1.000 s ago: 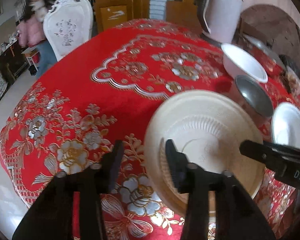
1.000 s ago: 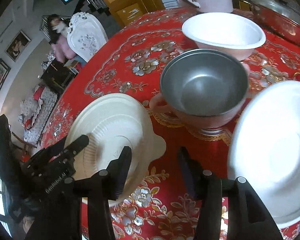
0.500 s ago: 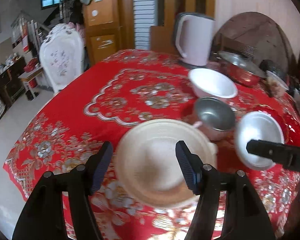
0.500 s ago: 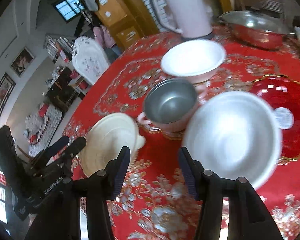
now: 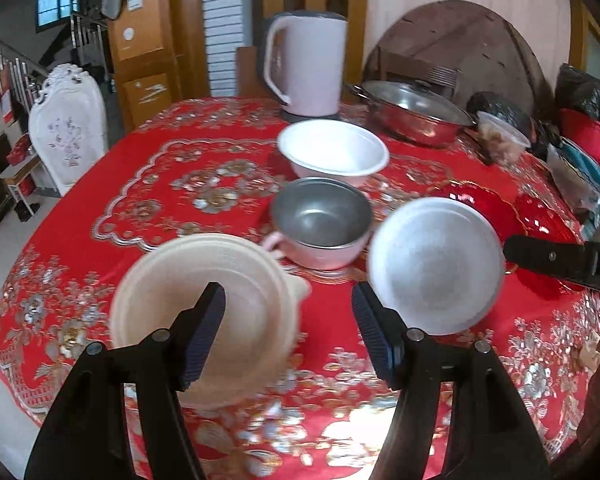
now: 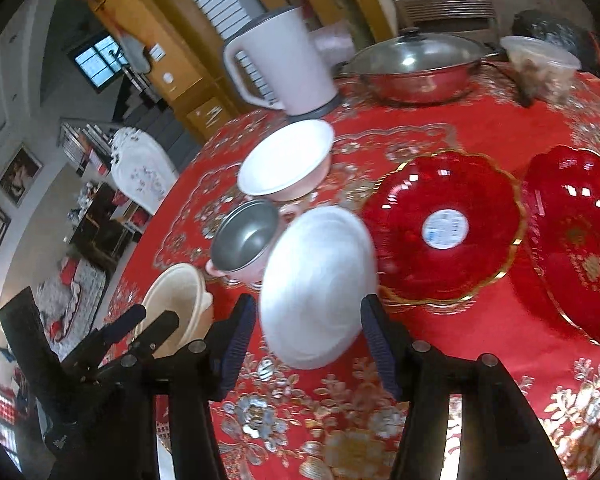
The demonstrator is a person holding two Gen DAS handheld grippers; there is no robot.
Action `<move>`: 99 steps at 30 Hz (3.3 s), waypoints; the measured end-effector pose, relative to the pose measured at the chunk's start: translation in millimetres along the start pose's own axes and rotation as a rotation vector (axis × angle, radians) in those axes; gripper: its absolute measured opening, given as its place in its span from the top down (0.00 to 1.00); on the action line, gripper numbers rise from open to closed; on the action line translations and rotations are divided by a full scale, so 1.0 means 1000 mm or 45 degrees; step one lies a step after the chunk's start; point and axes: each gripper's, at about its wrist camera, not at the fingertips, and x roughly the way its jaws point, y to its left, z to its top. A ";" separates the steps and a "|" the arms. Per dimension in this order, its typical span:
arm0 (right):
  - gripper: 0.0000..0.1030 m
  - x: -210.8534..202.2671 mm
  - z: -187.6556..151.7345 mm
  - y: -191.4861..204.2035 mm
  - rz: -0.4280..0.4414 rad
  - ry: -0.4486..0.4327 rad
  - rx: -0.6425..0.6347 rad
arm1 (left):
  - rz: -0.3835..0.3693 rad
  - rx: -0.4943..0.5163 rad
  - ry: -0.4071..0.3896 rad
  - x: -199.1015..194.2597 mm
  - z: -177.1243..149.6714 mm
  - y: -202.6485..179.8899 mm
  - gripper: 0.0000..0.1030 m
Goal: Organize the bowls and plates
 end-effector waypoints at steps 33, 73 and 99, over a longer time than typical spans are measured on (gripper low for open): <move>0.45 0.024 0.008 -0.016 -0.023 0.024 0.047 | -0.095 -0.011 0.152 0.042 -0.001 -0.052 0.37; 0.44 0.177 0.144 0.007 -0.018 0.199 0.161 | -0.033 -0.002 0.290 0.157 0.150 0.015 0.37; 0.83 0.197 0.148 0.015 -0.094 0.214 0.032 | 0.018 -0.034 0.420 0.213 0.150 0.018 0.86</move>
